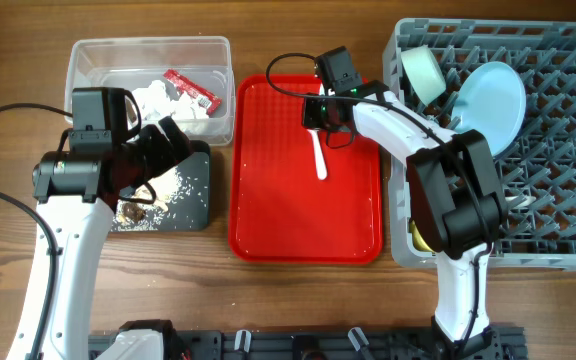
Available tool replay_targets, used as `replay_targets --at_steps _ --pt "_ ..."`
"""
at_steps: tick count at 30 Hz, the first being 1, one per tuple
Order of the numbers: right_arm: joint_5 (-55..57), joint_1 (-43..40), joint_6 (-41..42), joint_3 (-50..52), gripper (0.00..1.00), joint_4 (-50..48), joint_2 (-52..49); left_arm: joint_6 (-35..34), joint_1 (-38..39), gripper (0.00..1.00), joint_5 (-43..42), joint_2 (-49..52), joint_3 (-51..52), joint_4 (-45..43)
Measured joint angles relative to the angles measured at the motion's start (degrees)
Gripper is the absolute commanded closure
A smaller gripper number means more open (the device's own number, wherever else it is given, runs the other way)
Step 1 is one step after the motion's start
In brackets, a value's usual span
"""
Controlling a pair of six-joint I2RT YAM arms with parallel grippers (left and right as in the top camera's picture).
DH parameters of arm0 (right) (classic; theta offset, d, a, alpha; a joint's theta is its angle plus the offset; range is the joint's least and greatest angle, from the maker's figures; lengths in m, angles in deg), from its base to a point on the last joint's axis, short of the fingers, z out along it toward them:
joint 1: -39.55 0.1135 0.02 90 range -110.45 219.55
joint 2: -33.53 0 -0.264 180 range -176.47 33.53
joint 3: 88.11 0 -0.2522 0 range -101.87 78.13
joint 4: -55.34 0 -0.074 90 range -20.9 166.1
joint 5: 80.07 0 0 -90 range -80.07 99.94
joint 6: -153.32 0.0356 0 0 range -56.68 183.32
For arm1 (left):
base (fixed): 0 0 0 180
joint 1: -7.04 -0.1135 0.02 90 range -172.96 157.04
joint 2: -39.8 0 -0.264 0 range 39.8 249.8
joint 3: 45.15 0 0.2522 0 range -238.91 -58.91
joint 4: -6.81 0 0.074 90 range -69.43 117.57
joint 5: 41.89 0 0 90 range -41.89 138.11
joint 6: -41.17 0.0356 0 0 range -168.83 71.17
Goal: Sort waste into correct bins and load items into the dishwasher rack
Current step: 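Carry the white fork right and insert it into the rack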
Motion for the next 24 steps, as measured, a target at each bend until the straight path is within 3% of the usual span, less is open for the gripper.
replay_targets --at_steps 3,11,19,24 --pt "0.0 0.0 0.1 0.0 0.96 0.0 -0.1 0.0 0.0 0.00 0.0 0.0 0.0 0.0" --pt "-1.6 0.0 0.0 -0.4 0.96 2.2 -0.1 0.0 0.0 0.00 0.0 0.0 0.0 0.0" --pt "-2.3 -0.1 -3.0 -2.7 0.95 19.8 2.6 0.0 0.0 0.00 0.0 0.0 0.0 0.0" --pt "-2.1 -1.6 -4.3 -5.2 0.96 26.8 13.9 0.0 0.0 0.00 0.0 0.0 0.0 0.0"
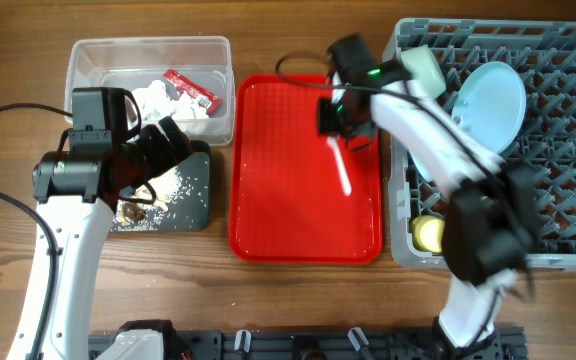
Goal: Sort waste into correct bins and load items into the dishwasher rack
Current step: 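Carry the white fork right and insert it into the rack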
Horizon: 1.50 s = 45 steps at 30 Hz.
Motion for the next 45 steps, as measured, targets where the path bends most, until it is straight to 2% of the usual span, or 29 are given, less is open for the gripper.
replay_targets --at_steps 6,9,14,17,21,24,26,27,28,30,32,37,40,41,43,45 --pt "7.0 -9.2 4.3 -3.9 0.95 10.8 24.2 0.0 0.0 0.00 0.0 0.0 0.0 0.0" --pt "13.8 -16.2 7.9 -4.2 0.96 17.7 31.2 0.0 0.0 0.00 0.0 0.0 0.0 0.0" --pt "23.3 -26.3 19.0 -3.7 0.96 26.4 32.9 0.0 0.0 0.00 0.0 0.0 0.0 0.0" --pt "26.6 -31.8 29.2 -0.1 0.96 28.3 32.4 0.0 0.0 0.00 0.0 0.0 0.0 0.0" --pt "29.3 -36.9 42.4 7.5 0.96 26.9 32.2 0.0 0.0 0.00 0.0 0.0 0.0 0.0" --pt "30.7 -40.4 50.8 15.6 0.96 20.6 32.0 0.0 0.0 0.00 0.0 0.0 0.0 0.0" --pt "31.1 -41.8 53.3 19.3 0.95 16.3 31.6 0.0 0.0 0.00 0.0 0.0 0.0 0.0" --pt "31.3 -42.2 54.0 20.8 0.91 14.8 31.5 0.0 0.0 0.00 0.0 0.0 0.0 0.0" --pt "31.5 -42.5 54.6 22.4 0.81 12.9 31.5 0.0 0.0 0.00 0.0 0.0 0.0 0.0" --pt "31.6 -42.9 55.5 24.9 0.54 10.9 31.4 0.0 0.0 0.00 0.0 0.0 0.0 0.0" --pt "31.9 -43.1 56.6 26.1 0.38 10.4 31.4 0.0 0.0 0.00 0.0 0.0 0.0 0.0" --pt "32.2 -43.3 56.5 26.6 0.25 9.5 31.4 0.0 0.0 0.00 0.0 0.0 0.0 0.0" --pt "31.9 -43.3 52.7 26.3 0.09 9.1 31.6 0.0 0.0 0.00 0.0 0.0 0.0 0.0" --pt "31.5 -43.3 51.1 25.9 0.07 9.0 31.7 0.0 0.0 0.00 0.0 0.0 0.0 0.0" --pt "29.7 -43.4 44.4 24.1 0.06 8.5 32.5 0.0 0.0 0.00 0.0 0.0 0.0 0.0" --pt "24.9 -43.5 32.8 19.6 0.06 8.1 34.4 0.0 0.0 0.00 0.0 0.0 0.0 0.0"
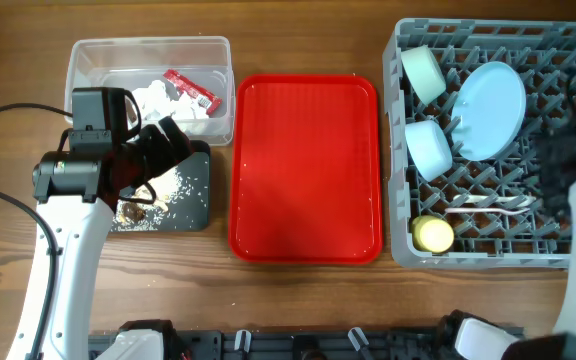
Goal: Sort waste into correct bins and load items into the dishwasher rack
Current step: 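Carry the white fork right and insert it into the rack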
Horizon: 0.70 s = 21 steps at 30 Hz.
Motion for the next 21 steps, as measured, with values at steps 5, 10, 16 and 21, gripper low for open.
replay_targets --at_steps 5,10,16,21 --pt "-15.5 2.4 -23.2 -10.3 0.00 3.2 7.9 0.0 0.0 0.00 0.0 0.0 0.0 0.0" --pt "-27.8 6.4 -37.4 -15.4 0.00 10.7 19.0 0.0 0.0 0.00 0.0 0.0 0.0 0.0" --pt "-32.6 6.9 -38.8 -15.7 0.00 21.6 29.0 0.0 0.0 0.00 0.0 0.0 0.0 0.0" --pt "-32.1 7.0 -39.1 -15.7 0.00 26.4 32.2 0.0 0.0 0.00 0.0 0.0 0.0 0.0"
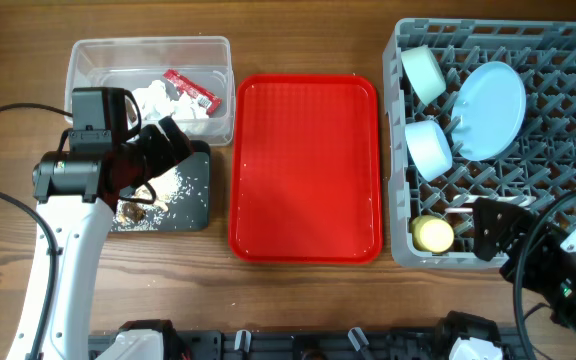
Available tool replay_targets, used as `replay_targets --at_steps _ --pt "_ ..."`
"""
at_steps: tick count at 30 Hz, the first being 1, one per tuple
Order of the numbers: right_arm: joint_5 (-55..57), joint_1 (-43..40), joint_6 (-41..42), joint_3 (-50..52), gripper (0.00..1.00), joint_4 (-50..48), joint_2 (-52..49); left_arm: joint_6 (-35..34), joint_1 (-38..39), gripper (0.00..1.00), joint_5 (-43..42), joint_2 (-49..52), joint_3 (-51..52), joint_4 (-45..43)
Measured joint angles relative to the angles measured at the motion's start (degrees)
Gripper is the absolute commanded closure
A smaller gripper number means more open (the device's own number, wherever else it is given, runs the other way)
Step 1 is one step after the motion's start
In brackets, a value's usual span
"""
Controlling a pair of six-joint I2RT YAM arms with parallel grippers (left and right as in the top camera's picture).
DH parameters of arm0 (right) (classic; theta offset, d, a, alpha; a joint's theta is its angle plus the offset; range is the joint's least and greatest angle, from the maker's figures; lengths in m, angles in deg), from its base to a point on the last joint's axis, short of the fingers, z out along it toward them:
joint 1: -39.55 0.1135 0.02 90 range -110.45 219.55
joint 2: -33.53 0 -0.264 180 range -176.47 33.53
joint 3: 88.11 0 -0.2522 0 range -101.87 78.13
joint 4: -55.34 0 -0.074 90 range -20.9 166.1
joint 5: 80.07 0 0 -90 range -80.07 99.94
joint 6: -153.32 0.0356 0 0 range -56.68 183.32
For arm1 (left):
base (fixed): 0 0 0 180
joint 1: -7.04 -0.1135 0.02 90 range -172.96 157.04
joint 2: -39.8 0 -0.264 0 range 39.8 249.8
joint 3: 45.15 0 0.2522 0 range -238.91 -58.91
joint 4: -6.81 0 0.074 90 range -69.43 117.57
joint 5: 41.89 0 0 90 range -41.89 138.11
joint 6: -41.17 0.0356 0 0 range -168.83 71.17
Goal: Sort waste into correct bins and load items into the dishwasher rack
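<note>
The red tray in the middle holds nothing. The grey dishwasher rack on the right carries a green cup, a blue plate, a pale bowl and a yellow cup. A bit of the white spoon shows in the rack's front row, partly under my right gripper, whose jaws I cannot make out. My left gripper hangs over the black bin. Its jaws are also unclear.
A clear bin at the back left holds white paper scraps and a red wrapper. The black bin has crumbs and a brown scrap in it. The right arm's cables lie at the front right corner.
The right arm was a blur at the rack's right edge. It now sits at the front right corner, with its gripper over the rack's front row. The left arm has not moved.
My right gripper was at the top of the red tray on the white spoon. Then it held the spoon above the tray's right side. Later the spoon lay in the rack's front row and the tray was bare. The arm is now at the front right.
</note>
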Motion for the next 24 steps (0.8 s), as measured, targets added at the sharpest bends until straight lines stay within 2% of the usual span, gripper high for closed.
replay_targets --at_steps 6,12,15,18,24 --pt "1.0 0.0 -5.5 0.0 0.00 -0.5 0.1 0.0 0.0 0.00 0.0 0.0 0.0 0.0" --pt "-4.8 0.2 -18.1 3.5 0.00 -14.4 1.1 0.0 0.0 0.00 0.0 0.0 0.0 0.0" --pt "-7.4 2.5 -20.7 10.4 0.00 -22.3 4.7 0.0 0.0 0.00 0.0 0.0 0.0 0.0" --pt "-8.7 6.5 -20.9 19.8 0.00 -34.5 10.3 0.0 0.0 0.00 0.0 0.0 0.0 0.0" --pt "-5.7 14.4 -15.7 43.0 0.00 -58.2 23.1 0.0 0.0 0.00 0.0 0.0 0.0 0.0"
